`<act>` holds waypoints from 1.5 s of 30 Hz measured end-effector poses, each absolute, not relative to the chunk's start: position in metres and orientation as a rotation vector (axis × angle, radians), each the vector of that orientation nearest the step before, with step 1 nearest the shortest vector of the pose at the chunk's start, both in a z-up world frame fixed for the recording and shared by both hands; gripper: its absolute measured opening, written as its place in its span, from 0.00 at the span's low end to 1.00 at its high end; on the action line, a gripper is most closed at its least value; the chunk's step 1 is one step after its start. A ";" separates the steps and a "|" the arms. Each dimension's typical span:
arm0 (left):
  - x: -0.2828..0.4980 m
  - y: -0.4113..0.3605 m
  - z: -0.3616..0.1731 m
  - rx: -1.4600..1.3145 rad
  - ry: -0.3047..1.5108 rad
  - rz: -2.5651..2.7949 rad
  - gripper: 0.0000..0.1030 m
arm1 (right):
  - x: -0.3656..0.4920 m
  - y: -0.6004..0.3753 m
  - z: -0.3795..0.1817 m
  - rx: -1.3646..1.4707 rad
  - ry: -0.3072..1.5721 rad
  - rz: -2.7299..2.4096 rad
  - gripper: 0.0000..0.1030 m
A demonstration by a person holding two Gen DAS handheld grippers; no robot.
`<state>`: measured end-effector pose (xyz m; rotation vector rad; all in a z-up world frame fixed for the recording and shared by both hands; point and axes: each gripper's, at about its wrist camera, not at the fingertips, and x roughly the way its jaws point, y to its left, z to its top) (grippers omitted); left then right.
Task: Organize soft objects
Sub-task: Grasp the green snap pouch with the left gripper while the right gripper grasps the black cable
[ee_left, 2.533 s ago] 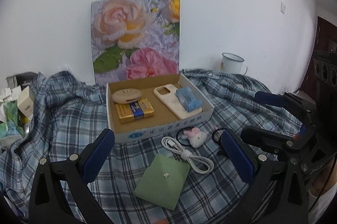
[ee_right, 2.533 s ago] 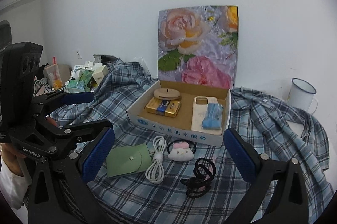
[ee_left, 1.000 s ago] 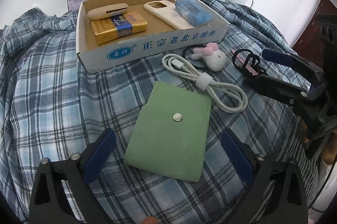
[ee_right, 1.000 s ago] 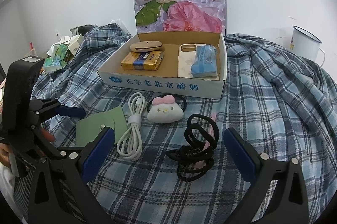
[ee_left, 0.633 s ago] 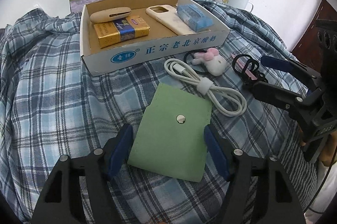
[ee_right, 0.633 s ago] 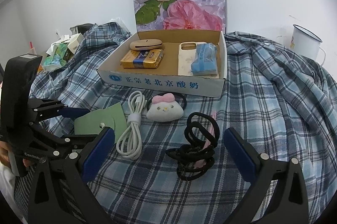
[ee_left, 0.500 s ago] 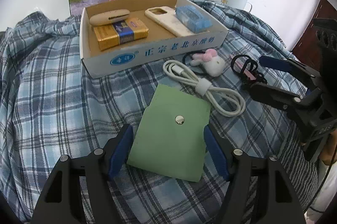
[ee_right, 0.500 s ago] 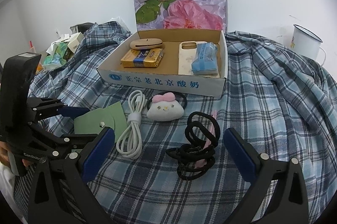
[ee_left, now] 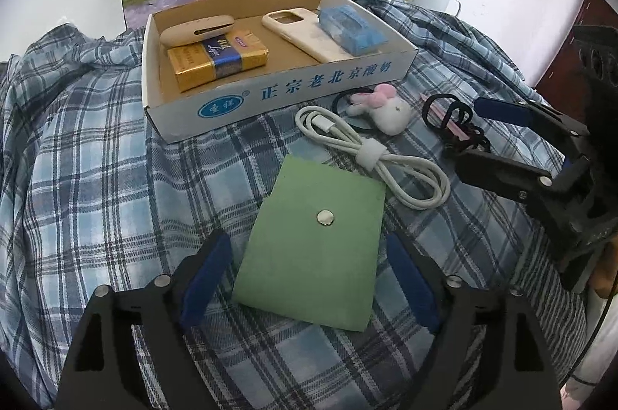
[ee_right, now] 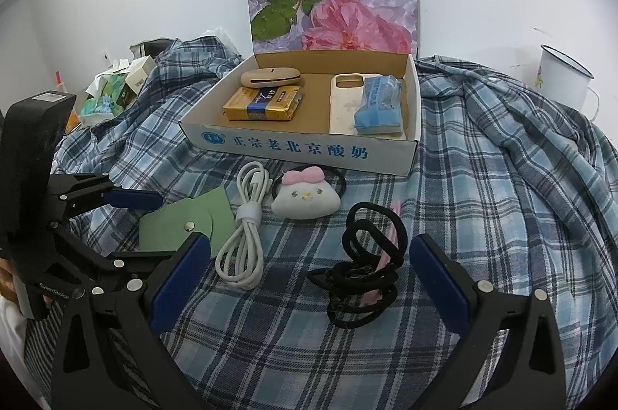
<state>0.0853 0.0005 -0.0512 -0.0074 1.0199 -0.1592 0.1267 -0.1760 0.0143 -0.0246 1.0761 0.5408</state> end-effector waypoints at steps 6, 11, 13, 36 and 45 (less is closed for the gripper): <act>0.086 -0.004 -0.055 0.019 1.038 -0.160 0.82 | 0.127 -0.177 0.014 -0.023 1.079 0.541 1.00; 0.084 -0.009 -0.056 0.053 1.038 -0.166 0.73 | 0.128 -0.176 0.014 -0.024 1.080 0.541 1.00; 0.084 -0.009 -0.056 0.051 1.034 -0.162 0.72 | 0.128 -0.176 0.015 -0.024 1.082 0.541 1.00; 0.077 -0.012 -0.047 0.070 0.981 -0.191 0.71 | 0.131 -0.190 0.021 -0.022 1.040 0.484 1.00; 0.073 -0.002 -0.030 0.002 0.909 -0.189 0.71 | 0.135 -0.190 0.007 -0.117 1.095 0.461 0.78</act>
